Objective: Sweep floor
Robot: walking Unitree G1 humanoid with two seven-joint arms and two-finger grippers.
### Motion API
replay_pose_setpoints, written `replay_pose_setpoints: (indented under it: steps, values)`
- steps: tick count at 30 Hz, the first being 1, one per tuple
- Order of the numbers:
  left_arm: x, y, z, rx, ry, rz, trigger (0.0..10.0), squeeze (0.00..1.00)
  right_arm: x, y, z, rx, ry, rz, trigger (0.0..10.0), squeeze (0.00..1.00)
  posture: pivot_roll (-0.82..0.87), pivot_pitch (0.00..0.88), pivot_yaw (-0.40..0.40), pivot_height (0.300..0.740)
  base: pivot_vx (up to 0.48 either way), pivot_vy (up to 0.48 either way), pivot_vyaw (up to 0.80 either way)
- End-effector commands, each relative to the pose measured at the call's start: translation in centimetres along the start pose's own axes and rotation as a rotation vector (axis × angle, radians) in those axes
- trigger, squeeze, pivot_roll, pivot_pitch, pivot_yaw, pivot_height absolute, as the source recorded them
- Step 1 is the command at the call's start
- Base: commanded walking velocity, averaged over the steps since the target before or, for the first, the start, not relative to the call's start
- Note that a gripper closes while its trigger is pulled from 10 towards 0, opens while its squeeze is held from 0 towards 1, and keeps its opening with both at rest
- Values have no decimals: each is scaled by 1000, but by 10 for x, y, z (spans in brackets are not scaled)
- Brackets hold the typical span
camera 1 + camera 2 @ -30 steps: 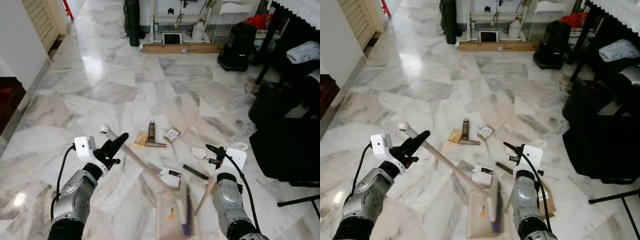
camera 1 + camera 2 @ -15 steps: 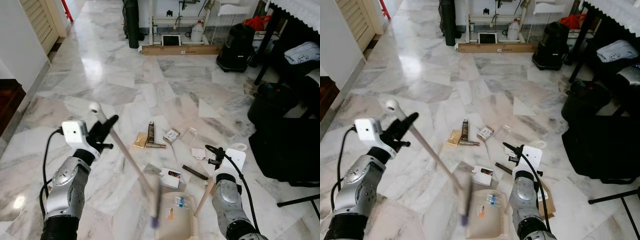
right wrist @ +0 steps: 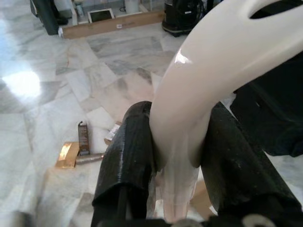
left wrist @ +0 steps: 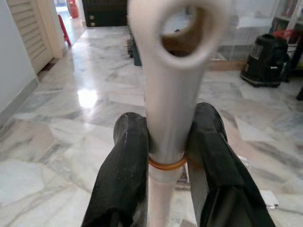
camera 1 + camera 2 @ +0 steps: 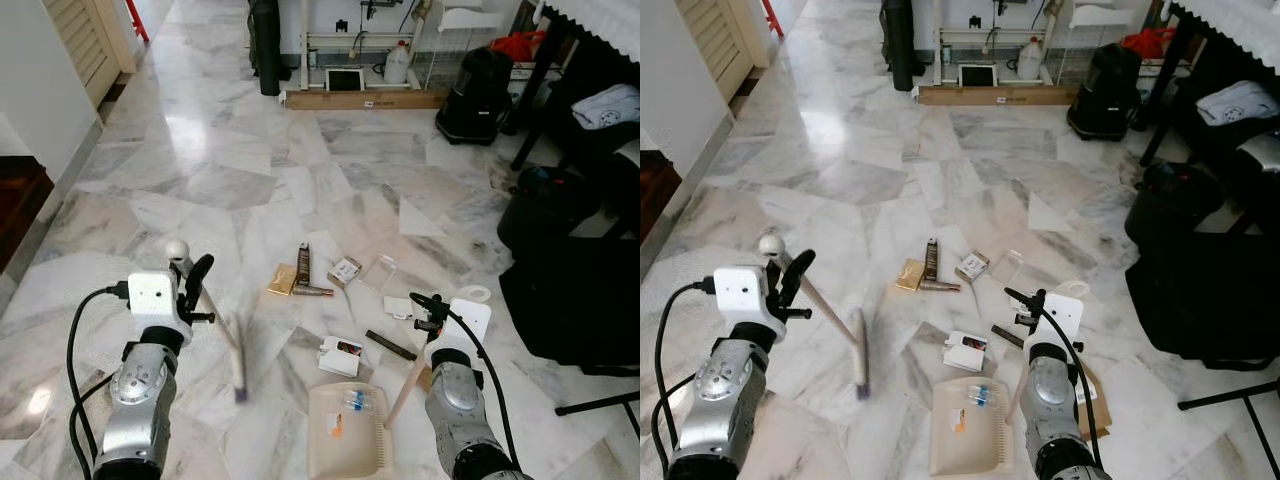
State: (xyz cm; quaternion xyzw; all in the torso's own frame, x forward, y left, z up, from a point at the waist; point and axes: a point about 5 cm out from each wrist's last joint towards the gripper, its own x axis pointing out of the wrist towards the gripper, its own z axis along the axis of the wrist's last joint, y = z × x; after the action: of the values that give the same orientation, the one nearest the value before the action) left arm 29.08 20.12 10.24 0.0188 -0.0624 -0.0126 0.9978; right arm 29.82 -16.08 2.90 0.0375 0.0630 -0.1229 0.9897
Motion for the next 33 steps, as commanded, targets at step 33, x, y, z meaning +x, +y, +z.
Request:
replay_pose_setpoints:
  steps: [33]
  values:
    - [14, -16, 1, 93, -87, -14, 10000, 0, 4, -1, 35, 114, -171, 87, 10000, 0, 93, 0, -9, 740, 0, 0, 0]
